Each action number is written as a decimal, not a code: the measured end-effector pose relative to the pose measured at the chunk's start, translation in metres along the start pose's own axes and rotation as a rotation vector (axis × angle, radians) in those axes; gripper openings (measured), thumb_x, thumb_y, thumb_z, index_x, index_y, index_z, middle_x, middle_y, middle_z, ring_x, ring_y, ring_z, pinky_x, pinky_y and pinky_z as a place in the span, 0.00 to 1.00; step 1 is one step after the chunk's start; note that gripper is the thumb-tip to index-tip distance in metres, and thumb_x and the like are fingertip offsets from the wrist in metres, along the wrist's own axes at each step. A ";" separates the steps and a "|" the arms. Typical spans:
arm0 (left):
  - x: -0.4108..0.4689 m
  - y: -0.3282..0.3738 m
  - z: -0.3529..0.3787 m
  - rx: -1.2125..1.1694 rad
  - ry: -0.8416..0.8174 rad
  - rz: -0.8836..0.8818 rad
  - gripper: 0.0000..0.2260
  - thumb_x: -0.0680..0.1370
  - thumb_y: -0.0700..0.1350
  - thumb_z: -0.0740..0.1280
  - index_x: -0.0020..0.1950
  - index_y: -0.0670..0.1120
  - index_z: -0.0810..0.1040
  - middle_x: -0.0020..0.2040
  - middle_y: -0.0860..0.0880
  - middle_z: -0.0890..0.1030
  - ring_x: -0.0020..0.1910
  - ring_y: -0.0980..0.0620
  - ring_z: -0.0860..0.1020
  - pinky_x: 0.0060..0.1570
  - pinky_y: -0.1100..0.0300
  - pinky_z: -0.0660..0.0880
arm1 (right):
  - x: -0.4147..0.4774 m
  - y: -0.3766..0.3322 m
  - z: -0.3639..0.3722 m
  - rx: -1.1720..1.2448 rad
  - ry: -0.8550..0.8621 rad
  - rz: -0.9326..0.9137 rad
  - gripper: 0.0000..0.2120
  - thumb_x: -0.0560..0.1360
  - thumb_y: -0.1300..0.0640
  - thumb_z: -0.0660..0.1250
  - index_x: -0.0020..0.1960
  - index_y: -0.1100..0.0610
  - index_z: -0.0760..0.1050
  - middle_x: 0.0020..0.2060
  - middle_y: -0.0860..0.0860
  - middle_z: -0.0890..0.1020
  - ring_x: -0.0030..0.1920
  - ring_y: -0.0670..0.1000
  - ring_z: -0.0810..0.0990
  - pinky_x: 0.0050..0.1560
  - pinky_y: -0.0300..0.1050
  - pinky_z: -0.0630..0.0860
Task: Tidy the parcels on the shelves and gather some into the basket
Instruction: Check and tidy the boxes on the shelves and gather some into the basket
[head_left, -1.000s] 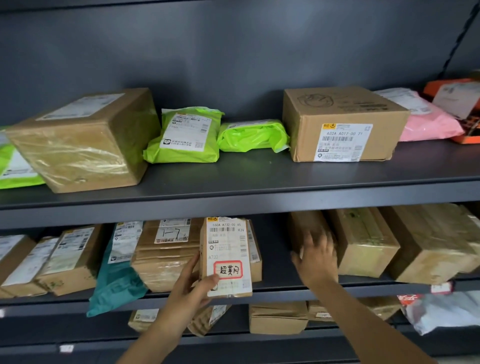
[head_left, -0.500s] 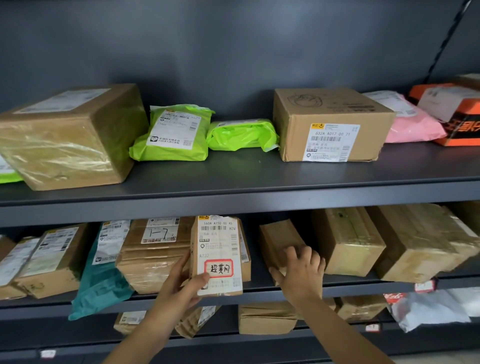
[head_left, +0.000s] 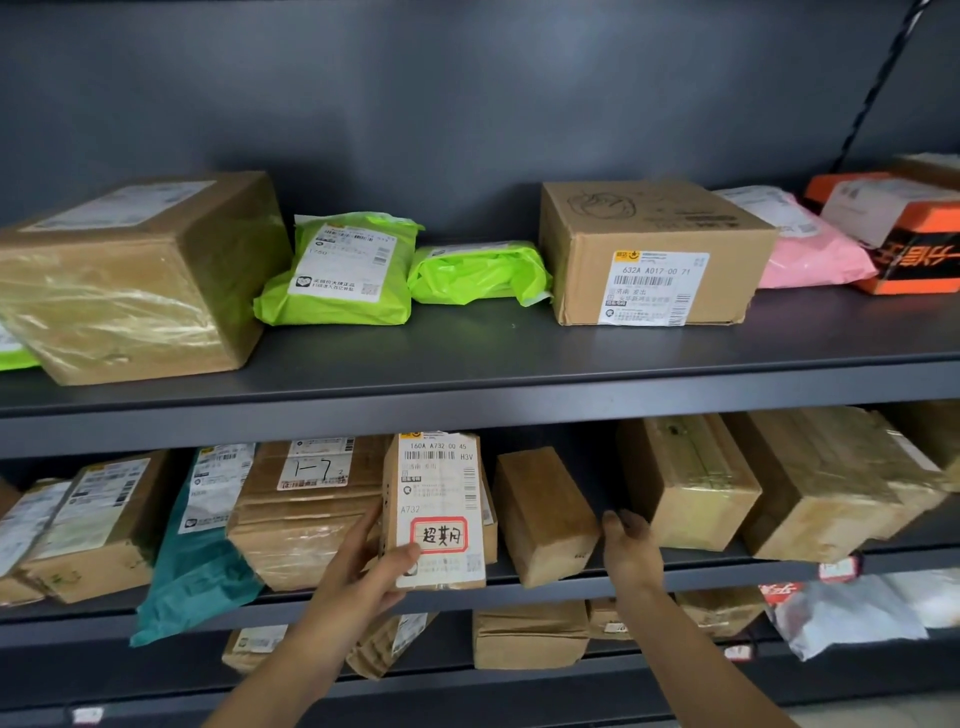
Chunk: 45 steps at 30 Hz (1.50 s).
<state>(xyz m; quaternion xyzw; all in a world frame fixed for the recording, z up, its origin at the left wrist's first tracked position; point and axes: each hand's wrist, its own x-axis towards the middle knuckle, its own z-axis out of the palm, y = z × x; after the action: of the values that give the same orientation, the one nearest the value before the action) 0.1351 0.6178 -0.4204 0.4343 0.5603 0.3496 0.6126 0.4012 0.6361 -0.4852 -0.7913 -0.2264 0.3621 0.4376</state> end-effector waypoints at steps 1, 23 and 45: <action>0.001 0.000 0.000 0.001 0.002 0.000 0.37 0.67 0.53 0.72 0.74 0.60 0.60 0.60 0.52 0.80 0.58 0.51 0.78 0.61 0.49 0.74 | -0.001 0.000 -0.001 -0.016 0.008 -0.083 0.23 0.80 0.49 0.59 0.72 0.57 0.64 0.66 0.60 0.71 0.66 0.62 0.69 0.63 0.53 0.67; -0.007 0.001 0.004 -0.015 0.000 0.017 0.29 0.75 0.44 0.68 0.72 0.59 0.61 0.58 0.52 0.80 0.56 0.53 0.78 0.57 0.54 0.75 | -0.008 0.011 -0.015 0.525 -0.128 0.464 0.24 0.79 0.44 0.60 0.69 0.57 0.65 0.60 0.59 0.72 0.48 0.59 0.76 0.61 0.58 0.74; -0.003 -0.003 -0.025 0.029 -0.024 0.037 0.43 0.61 0.60 0.78 0.71 0.66 0.61 0.63 0.55 0.78 0.61 0.51 0.77 0.63 0.46 0.72 | -0.027 -0.016 0.044 -0.840 0.145 -0.310 0.33 0.67 0.37 0.69 0.65 0.52 0.63 0.63 0.56 0.61 0.61 0.60 0.65 0.59 0.53 0.69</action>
<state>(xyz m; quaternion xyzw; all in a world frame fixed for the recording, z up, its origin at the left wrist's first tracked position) 0.1093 0.6172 -0.4218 0.4575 0.5497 0.3476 0.6064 0.3492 0.6491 -0.4767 -0.8802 -0.4384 0.1126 0.1424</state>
